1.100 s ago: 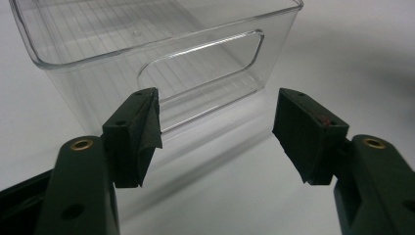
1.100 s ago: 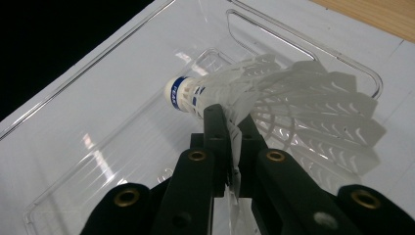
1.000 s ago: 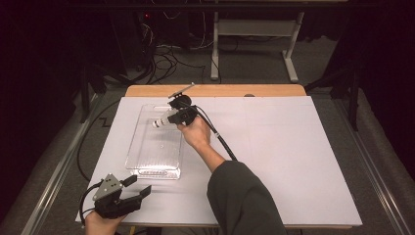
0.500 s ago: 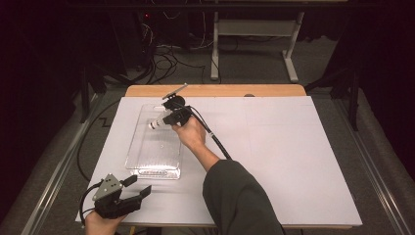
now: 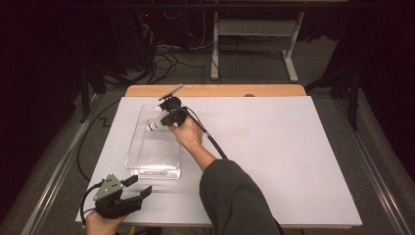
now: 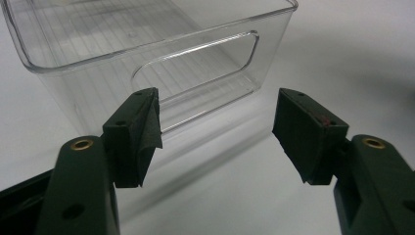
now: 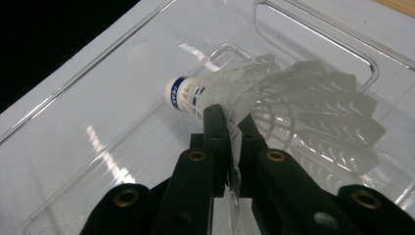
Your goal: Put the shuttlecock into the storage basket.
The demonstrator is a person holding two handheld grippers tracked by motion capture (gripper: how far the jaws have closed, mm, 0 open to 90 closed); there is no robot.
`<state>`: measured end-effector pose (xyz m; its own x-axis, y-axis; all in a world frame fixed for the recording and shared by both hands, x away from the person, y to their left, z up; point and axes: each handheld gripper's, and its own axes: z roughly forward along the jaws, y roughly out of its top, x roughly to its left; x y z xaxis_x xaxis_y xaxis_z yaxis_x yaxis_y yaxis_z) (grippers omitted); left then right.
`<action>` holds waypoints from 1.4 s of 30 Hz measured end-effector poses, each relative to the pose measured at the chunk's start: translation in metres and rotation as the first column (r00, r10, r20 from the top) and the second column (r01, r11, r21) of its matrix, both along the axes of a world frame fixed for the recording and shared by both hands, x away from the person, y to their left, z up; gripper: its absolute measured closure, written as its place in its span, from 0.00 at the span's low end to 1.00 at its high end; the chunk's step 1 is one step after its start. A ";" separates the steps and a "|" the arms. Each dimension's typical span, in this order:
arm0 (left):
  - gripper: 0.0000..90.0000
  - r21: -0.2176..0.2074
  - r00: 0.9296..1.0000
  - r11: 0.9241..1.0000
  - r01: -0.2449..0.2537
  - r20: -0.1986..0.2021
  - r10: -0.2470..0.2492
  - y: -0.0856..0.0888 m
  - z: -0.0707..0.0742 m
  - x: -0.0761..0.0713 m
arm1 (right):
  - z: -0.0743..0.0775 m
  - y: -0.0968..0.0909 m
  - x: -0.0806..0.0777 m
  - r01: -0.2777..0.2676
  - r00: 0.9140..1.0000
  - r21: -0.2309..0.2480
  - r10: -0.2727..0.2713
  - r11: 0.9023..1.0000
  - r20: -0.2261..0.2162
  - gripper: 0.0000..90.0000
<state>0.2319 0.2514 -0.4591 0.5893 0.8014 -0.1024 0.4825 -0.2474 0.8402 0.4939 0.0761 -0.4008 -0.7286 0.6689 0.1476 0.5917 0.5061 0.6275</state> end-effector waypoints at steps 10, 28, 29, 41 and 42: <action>0.39 -0.005 1.000 1.000 0.005 0.000 -0.005 0.000 0.000 0.000 | -0.003 0.014 0.000 -0.009 1.000 -0.025 0.008 1.000 -0.009 0.99; 0.39 -0.005 1.000 1.000 0.005 -0.001 -0.005 0.000 0.000 0.000 | -0.008 0.017 0.002 -0.022 0.998 -0.025 0.021 0.999 -0.065 0.92; 0.39 -0.005 1.000 1.000 0.005 -0.001 -0.005 0.000 0.000 0.000 | -0.008 0.017 0.002 -0.024 0.998 -0.025 0.022 0.999 -0.066 0.92; 0.39 -0.004 1.000 1.000 0.006 -0.001 -0.006 0.000 0.000 0.000 | -0.011 0.017 0.003 -0.042 0.994 -0.043 0.037 0.998 -0.105 0.86; 0.39 -0.004 1.000 1.000 0.006 -0.001 -0.006 0.000 0.000 0.000 | -0.011 0.017 0.003 -0.046 0.994 -0.043 0.041 0.998 -0.105 0.85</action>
<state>0.2317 0.2512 -0.4592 0.5939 0.7975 -0.1060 0.4815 -0.2469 0.8409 0.4972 0.0935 -0.4118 -0.7395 0.6445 0.1943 0.6291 0.5590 0.5401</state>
